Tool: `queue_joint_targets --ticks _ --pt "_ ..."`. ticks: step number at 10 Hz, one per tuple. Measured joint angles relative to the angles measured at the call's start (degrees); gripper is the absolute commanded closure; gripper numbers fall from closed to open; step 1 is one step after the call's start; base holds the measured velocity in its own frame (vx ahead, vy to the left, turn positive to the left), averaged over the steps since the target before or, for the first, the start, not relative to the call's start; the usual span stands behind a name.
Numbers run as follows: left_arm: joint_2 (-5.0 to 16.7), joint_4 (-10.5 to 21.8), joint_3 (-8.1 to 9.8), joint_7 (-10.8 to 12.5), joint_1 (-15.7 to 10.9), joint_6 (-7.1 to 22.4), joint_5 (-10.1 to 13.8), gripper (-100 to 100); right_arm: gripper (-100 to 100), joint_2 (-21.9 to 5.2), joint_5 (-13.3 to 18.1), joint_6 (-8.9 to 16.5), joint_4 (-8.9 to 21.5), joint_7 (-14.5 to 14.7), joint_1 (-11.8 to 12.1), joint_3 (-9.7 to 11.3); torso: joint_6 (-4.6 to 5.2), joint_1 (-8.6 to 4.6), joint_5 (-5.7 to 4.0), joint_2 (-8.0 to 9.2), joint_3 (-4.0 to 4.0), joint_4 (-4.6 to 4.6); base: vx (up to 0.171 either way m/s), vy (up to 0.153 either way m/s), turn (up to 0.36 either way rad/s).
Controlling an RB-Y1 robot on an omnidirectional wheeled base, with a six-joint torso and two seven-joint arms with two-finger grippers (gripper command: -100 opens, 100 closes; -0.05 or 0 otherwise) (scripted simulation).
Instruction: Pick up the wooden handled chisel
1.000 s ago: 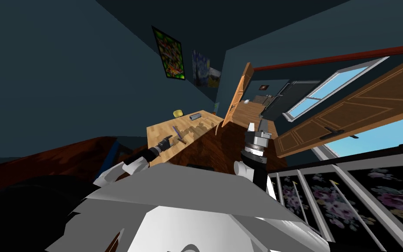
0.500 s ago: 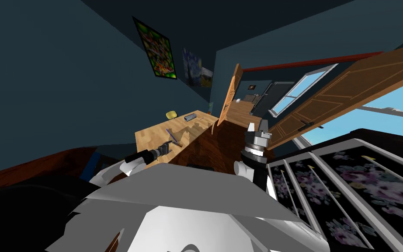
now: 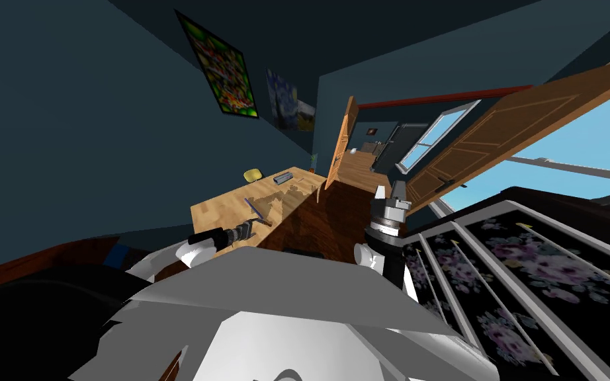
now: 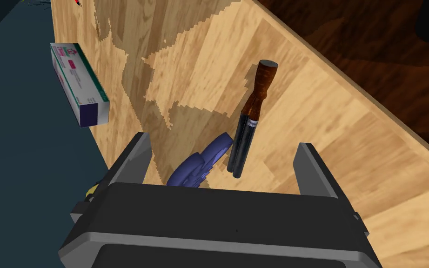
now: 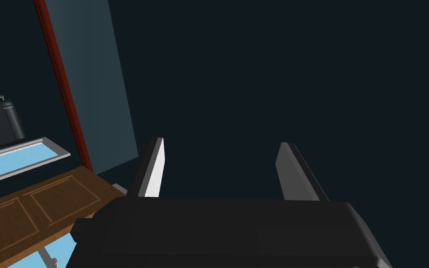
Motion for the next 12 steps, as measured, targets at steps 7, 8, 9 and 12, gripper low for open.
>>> queue_joint_targets --ticks 7,8,9,12 --pt "7.2 3.4 -4.49 2.6 -0.6 8.7 5.3 -100 0 0.0 0.0 0.0 0.0 0.0 0.0 0.0 0.03 -0.02 0.0 -0.07 -0.04 -0.01 0.061 0.02 -0.212" --pt "8.0 4.6 -6.04 3.1 -0.7 10.3 5.9 -100 0 0.0 0.0 0.0 0.0 0.0 0.0 0.0 0.05 0.0 0.0 -0.15 -0.09 -0.03 0.069 0.034 -0.11" --pt "9.0 4.8 -6.44 3.6 -0.7 11.4 6.5 -100 0 0.0 0.0 0.0 0.0 0.0 0.0 0.0 -0.03 0.02 0.0 -0.12 -0.07 -0.03 0.082 0.02 -0.174" --pt "12.1 6.9 -9.34 4.9 -1.4 15.1 9.1 -100 0 0.0 0.0 0.0 0.0 0.0 0.0 0.0 -0.03 0.0 0.0 -0.16 -0.1 -0.04 0.08 0.026 -0.228"
